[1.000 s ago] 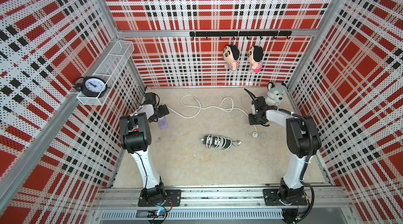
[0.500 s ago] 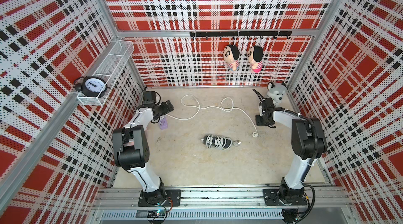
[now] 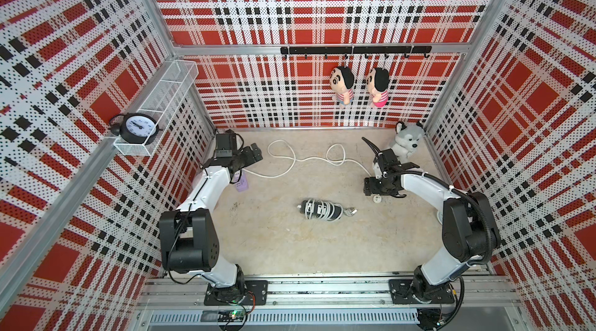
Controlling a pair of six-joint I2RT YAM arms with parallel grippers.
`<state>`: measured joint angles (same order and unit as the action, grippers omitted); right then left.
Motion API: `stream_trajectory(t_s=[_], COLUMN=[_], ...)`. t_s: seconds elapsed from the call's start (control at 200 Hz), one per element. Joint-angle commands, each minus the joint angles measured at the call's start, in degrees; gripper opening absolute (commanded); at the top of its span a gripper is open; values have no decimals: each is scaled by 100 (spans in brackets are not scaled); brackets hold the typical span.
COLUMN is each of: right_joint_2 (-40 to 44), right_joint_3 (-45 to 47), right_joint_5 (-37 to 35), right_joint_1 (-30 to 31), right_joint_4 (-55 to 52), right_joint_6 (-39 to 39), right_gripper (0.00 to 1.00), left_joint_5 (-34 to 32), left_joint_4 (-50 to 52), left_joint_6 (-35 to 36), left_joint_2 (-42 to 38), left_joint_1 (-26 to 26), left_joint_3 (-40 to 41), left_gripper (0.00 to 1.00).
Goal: Unwrap the cord wrapped around the power strip
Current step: Move the power cord to the center of the board.
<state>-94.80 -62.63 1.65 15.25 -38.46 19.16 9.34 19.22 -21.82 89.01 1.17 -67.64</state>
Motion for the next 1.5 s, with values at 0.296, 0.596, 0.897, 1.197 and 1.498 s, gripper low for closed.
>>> stream_trajectory(t_s=[0.296, 0.596, 0.897, 1.197, 1.498], right_joint_2=[-359, -639, -546, -744, -698], right_joint_3=[156, 38, -78, -136, -457], right_joint_5=[-565, -767, -936, -1275, -1136], right_joint_1=[-48, -369, -1089, -2054, -2280], right_joint_4=[-294, 29, 162, 551, 676], right_joint_6=[337, 50, -308, -474, -430], right_gripper=[76, 50, 28, 23, 50], left_joint_5=[33, 25, 51, -307, -678], left_joint_4=[-547, -657, -630, -376, -197], left_joint_6=[-165, -171, -153, -32, 11], left_joint_2=[-134, -167, -156, -229, -324], left_joint_1=[-625, -688, -756, -943, -877], left_joint_3=[119, 216, 97, 31, 93], left_gripper=[98, 98, 98, 98, 98])
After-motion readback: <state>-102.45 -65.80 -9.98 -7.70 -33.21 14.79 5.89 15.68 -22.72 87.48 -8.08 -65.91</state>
